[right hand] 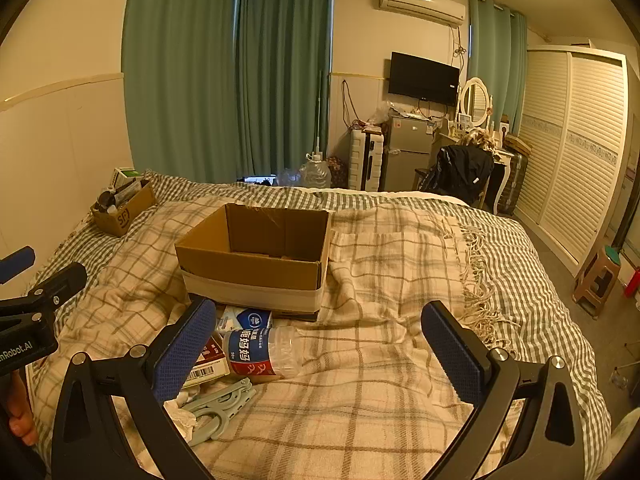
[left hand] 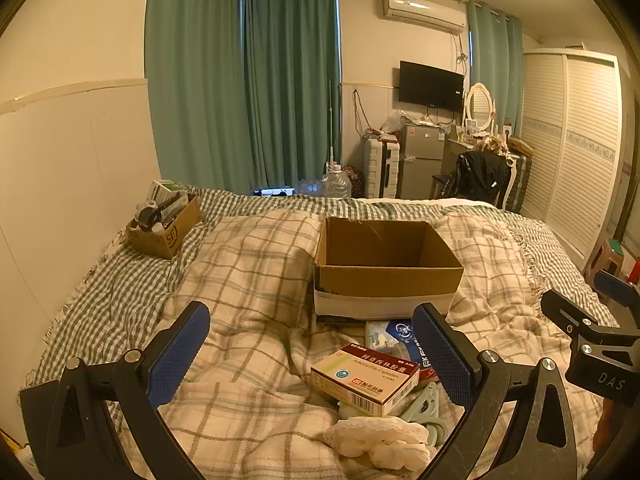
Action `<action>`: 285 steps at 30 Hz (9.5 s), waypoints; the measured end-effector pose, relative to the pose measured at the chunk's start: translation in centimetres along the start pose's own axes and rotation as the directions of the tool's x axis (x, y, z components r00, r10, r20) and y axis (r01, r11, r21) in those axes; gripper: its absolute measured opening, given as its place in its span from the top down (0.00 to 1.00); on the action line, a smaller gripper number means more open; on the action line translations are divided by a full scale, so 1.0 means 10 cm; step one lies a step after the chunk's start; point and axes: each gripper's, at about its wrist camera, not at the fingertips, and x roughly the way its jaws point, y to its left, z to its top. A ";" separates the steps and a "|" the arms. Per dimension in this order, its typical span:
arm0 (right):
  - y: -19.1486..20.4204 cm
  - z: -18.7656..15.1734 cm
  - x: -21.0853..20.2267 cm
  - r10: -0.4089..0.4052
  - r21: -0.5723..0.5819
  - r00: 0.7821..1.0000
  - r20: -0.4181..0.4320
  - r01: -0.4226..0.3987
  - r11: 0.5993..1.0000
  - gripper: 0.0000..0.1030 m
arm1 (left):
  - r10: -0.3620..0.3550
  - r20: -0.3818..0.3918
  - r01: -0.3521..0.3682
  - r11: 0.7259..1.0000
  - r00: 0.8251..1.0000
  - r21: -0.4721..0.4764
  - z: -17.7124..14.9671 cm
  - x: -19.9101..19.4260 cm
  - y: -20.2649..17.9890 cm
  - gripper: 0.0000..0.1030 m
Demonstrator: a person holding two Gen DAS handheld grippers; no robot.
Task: Organize objects
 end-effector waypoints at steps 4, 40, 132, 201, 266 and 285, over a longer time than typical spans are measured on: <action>-0.01 0.00 0.00 0.002 -0.001 1.000 -0.001 -0.002 1.000 0.00 | -0.004 -0.002 0.004 1.000 1.000 0.002 0.00 0.01 0.01 0.00; 0.05 -0.02 0.01 0.003 -0.021 1.000 -0.013 -0.004 1.000 0.00 | 0.028 -0.017 -0.028 1.000 0.999 -0.003 -0.03 0.01 0.01 0.00; -0.12 -0.59 0.81 0.154 -0.017 0.933 -0.325 -0.169 0.986 0.89 | -0.073 -0.560 0.142 0.987 0.825 0.080 -1.10 1.39 -0.48 0.37; 0.04 -0.31 0.18 0.163 -0.064 0.963 -0.216 -0.180 0.981 0.88 | -0.179 -0.353 0.234 0.965 0.918 0.119 -0.45 0.44 -0.30 0.52; -0.13 1.74 0.52 0.103 -0.075 0.994 -0.036 -0.106 0.992 0.08 | -0.155 -0.154 0.163 0.986 0.976 0.044 1.34 0.95 -0.01 0.04; -0.04 0.17 0.15 0.082 -0.051 0.984 -0.161 -0.091 0.995 0.00 | -0.055 -0.296 0.057 0.998 0.954 -0.003 -0.29 0.62 -0.09 0.02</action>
